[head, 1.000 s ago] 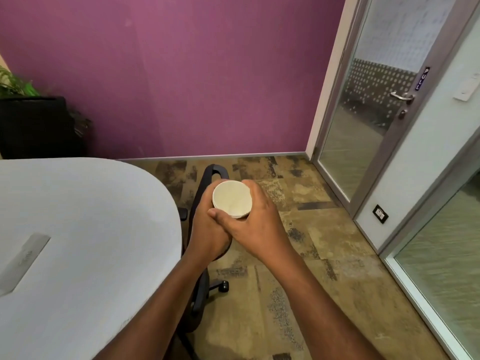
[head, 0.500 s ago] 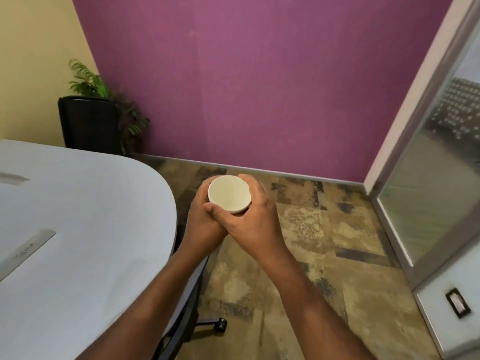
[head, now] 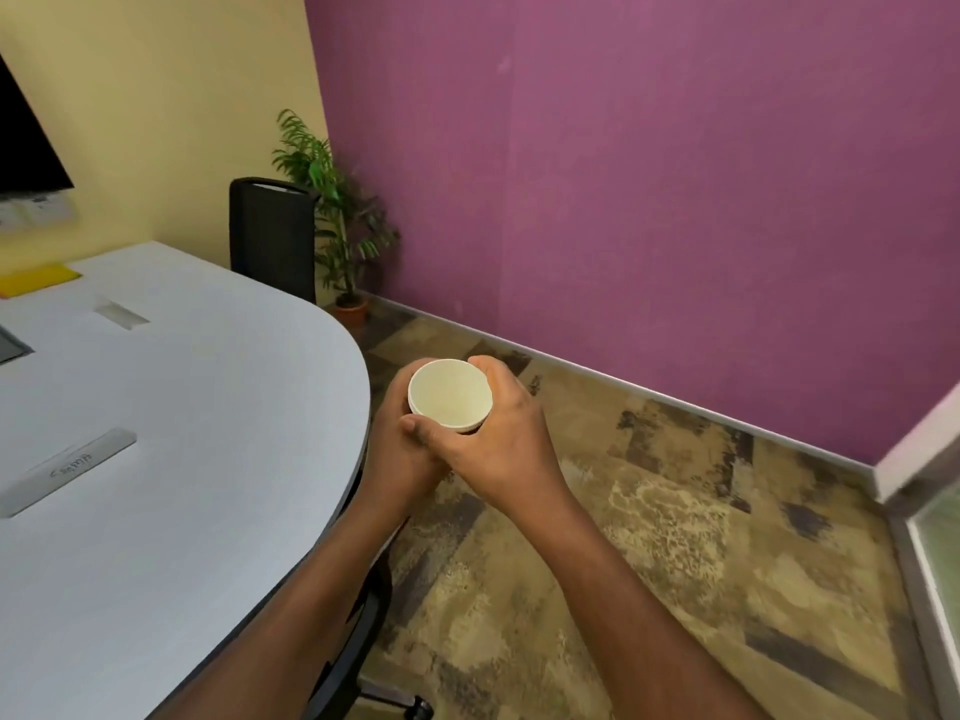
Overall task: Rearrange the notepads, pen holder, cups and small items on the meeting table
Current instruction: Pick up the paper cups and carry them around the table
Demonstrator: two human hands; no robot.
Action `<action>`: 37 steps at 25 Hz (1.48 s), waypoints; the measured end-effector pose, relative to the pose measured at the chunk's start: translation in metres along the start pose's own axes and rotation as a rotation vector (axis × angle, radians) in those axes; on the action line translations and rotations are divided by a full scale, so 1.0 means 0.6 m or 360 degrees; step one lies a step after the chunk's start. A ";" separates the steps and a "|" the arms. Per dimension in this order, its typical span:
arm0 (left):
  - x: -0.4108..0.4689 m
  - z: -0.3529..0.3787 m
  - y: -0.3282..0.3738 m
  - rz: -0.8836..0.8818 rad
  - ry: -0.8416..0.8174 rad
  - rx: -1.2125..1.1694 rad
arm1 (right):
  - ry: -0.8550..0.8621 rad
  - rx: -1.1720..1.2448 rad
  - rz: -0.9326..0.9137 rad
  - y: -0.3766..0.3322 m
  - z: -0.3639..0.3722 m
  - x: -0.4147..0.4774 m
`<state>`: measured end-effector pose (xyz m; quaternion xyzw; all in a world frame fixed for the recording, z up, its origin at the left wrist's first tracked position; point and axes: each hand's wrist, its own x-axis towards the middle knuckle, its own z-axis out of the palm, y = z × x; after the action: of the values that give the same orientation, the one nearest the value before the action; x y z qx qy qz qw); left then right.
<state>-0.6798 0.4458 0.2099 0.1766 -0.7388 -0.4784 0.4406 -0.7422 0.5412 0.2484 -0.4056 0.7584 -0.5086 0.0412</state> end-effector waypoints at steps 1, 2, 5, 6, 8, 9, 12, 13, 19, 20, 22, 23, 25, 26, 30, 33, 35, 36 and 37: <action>0.022 0.008 -0.016 -0.0013 0.0020 0.0009 | -0.0032 -0.0008 -0.0012 0.012 0.005 0.028; 0.056 0.022 -0.038 -0.0045 0.0032 -0.0030 | -0.0063 -0.0004 -0.0021 0.033 0.011 0.071; 0.115 0.035 -0.064 -0.0083 0.0124 -0.0049 | -0.0110 0.0026 -0.0054 0.048 0.022 0.148; 0.132 0.037 -0.072 -0.0075 0.0155 -0.0042 | -0.0129 0.0054 -0.0083 0.057 0.029 0.170; 0.171 0.034 -0.082 -0.0157 0.0228 -0.0058 | -0.0207 0.0108 -0.0132 0.063 0.046 0.216; 0.188 0.029 -0.094 -0.0199 0.0284 -0.0029 | -0.0242 0.0140 -0.0149 0.064 0.055 0.238; 0.226 0.013 -0.120 -0.0263 0.0389 0.0153 | -0.0408 0.0235 -0.0165 0.073 0.089 0.296; 0.236 0.008 -0.124 -0.0295 0.0431 0.0182 | -0.0478 0.0277 -0.0159 0.078 0.103 0.314; 0.318 0.013 -0.171 -0.0460 0.0774 0.0278 | -0.0834 0.0483 -0.0225 0.124 0.183 0.439; 0.337 0.018 -0.184 -0.0492 0.0842 0.0235 | -0.0896 0.0515 -0.0248 0.133 0.193 0.467; 0.376 0.036 -0.206 -0.0548 0.0978 0.0294 | -0.1024 0.0554 -0.0306 0.152 0.210 0.525; 0.394 0.046 -0.212 -0.0574 0.1050 0.0375 | -0.1096 0.0565 -0.0329 0.160 0.217 0.550; 0.420 0.058 -0.216 -0.0576 0.1154 0.0508 | -0.1208 0.0603 -0.0370 0.167 0.228 0.588; 0.432 0.062 -0.225 -0.0572 0.1212 0.0555 | -0.1270 0.0628 -0.0409 0.171 0.237 0.608; 0.462 0.062 -0.264 -0.0696 0.1484 0.0586 | -0.1520 0.0669 -0.0484 0.187 0.285 0.661; 0.471 0.041 -0.293 -0.0770 0.1540 0.0749 | -0.1659 0.0667 -0.0535 0.185 0.327 0.682; 0.480 0.013 -0.318 -0.0810 0.1611 0.0799 | -0.1746 0.0663 -0.0564 0.180 0.371 0.697; 0.485 -0.003 -0.333 -0.0805 0.1636 0.0827 | -0.1766 0.0666 -0.0570 0.176 0.393 0.704; 0.493 -0.021 -0.345 -0.0797 0.1659 0.0838 | -0.1779 0.0674 -0.0584 0.169 0.414 0.711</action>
<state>-0.8649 0.1376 0.1757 0.6560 -0.4566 -0.2205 0.5591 -0.9670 0.0931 0.1971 -0.7170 0.4229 -0.3577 0.4232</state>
